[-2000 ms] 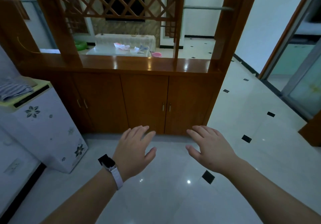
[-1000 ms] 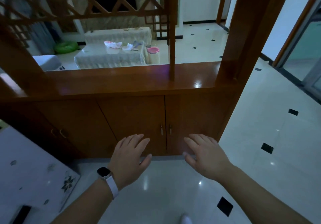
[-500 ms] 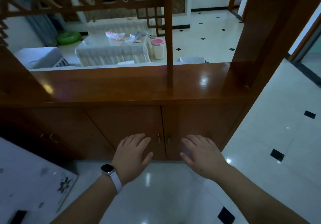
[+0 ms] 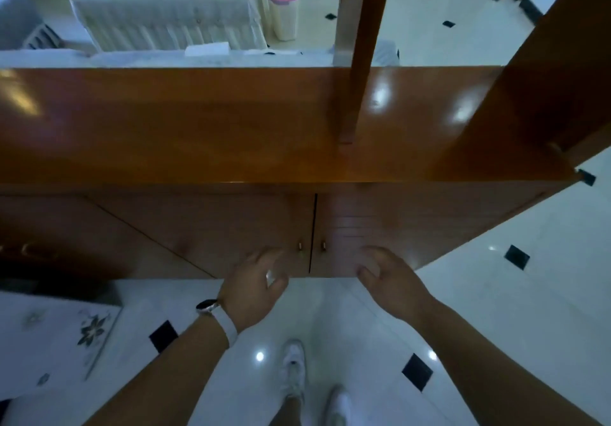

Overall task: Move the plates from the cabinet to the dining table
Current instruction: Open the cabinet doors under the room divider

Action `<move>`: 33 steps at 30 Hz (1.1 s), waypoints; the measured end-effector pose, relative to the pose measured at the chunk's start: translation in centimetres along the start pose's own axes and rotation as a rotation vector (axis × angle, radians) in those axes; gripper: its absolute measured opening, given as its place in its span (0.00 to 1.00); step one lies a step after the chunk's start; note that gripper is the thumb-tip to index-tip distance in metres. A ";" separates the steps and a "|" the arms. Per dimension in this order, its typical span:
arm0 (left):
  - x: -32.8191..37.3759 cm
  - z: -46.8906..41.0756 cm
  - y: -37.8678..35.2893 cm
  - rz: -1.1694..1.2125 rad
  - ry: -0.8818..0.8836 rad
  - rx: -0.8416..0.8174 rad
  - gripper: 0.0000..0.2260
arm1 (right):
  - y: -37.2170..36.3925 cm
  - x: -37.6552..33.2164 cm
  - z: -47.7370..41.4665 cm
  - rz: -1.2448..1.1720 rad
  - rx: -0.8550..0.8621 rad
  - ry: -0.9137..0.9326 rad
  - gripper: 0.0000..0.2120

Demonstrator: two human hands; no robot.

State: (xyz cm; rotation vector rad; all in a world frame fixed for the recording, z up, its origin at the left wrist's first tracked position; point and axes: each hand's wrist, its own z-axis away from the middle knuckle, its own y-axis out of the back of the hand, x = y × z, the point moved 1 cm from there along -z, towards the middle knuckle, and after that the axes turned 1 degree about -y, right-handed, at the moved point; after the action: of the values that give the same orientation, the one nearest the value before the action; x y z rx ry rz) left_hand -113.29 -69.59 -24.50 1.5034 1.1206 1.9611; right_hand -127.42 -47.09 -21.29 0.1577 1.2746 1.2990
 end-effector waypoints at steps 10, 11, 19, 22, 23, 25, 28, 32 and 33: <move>-7.0 -7.9 -10.1 0.652 0.534 -0.053 0.06 | -10.7 3.6 -11.1 -0.297 -0.067 -0.337 0.21; -7.6 -8.4 -10.9 0.688 0.562 -0.043 0.07 | -11.4 3.9 -12.0 -0.317 -0.061 -0.366 0.21; -8.8 -10.8 -15.7 0.815 0.639 -0.079 0.06 | -14.7 4.6 -15.7 -0.414 -0.037 -0.447 0.12; -9.2 -11.2 -16.5 0.809 0.641 0.005 0.07 | -15.5 4.7 -16.2 -0.478 0.010 -0.475 0.11; -9.3 -11.2 -16.7 0.807 0.633 0.016 0.06 | -15.8 4.8 -16.3 -0.505 0.034 -0.480 0.11; -9.6 -11.1 -17.2 0.822 0.592 -0.002 0.09 | -16.3 4.9 -16.3 -0.538 0.077 -0.472 0.10; -9.6 -10.9 -17.7 0.875 0.601 -0.017 0.07 | -17.0 5.1 -16.0 -0.546 0.114 -0.444 0.08; -9.9 -10.6 -18.3 0.880 0.606 0.023 0.06 | -17.5 5.9 -15.9 -0.531 0.141 -0.418 0.09; -10.0 -10.4 -18.5 0.877 0.595 0.021 0.06 | -17.5 6.0 -15.8 -0.513 0.138 -0.407 0.09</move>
State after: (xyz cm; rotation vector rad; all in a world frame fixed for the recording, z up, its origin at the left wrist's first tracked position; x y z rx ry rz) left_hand -122.35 -69.68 -46.15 1.6238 0.7019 3.1470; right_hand -130.07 -57.25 -43.25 0.1687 0.9674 0.6947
